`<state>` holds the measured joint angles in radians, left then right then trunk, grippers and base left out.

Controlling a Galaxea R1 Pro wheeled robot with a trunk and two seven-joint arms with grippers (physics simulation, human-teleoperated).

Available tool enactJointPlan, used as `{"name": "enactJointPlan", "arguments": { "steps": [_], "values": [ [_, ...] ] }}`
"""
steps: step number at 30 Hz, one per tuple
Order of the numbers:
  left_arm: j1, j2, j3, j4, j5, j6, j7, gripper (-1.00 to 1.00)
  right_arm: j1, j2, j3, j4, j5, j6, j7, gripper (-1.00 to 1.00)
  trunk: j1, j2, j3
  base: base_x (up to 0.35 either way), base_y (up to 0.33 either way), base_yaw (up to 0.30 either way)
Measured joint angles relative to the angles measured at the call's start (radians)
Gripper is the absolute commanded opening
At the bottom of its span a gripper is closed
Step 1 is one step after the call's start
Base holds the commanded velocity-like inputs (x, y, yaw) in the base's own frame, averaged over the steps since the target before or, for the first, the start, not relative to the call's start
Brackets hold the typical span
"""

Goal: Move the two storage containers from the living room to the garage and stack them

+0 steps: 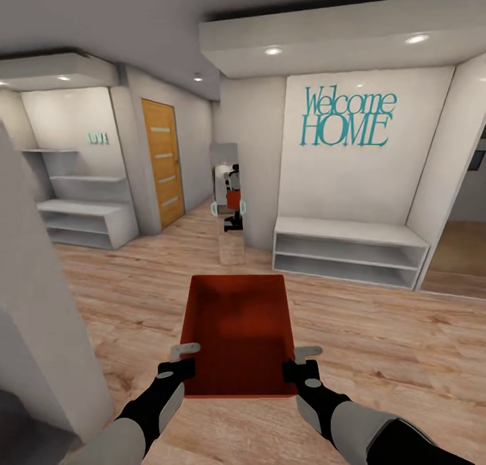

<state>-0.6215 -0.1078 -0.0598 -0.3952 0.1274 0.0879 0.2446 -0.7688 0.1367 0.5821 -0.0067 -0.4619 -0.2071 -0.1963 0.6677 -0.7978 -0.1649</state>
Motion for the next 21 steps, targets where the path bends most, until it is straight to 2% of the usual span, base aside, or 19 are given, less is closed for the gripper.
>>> {"name": "enactJointPlan", "arguments": {
  "steps": [21],
  "values": [
    [0.000,-0.002,0.004,0.000,-0.002,-0.005,0.000,-1.00,-0.003,0.000,0.000,0.002,0.001,-0.003,0.002,-1.00,0.000,0.000,0.000,0.323,0.000,0.000]
  ]
}}
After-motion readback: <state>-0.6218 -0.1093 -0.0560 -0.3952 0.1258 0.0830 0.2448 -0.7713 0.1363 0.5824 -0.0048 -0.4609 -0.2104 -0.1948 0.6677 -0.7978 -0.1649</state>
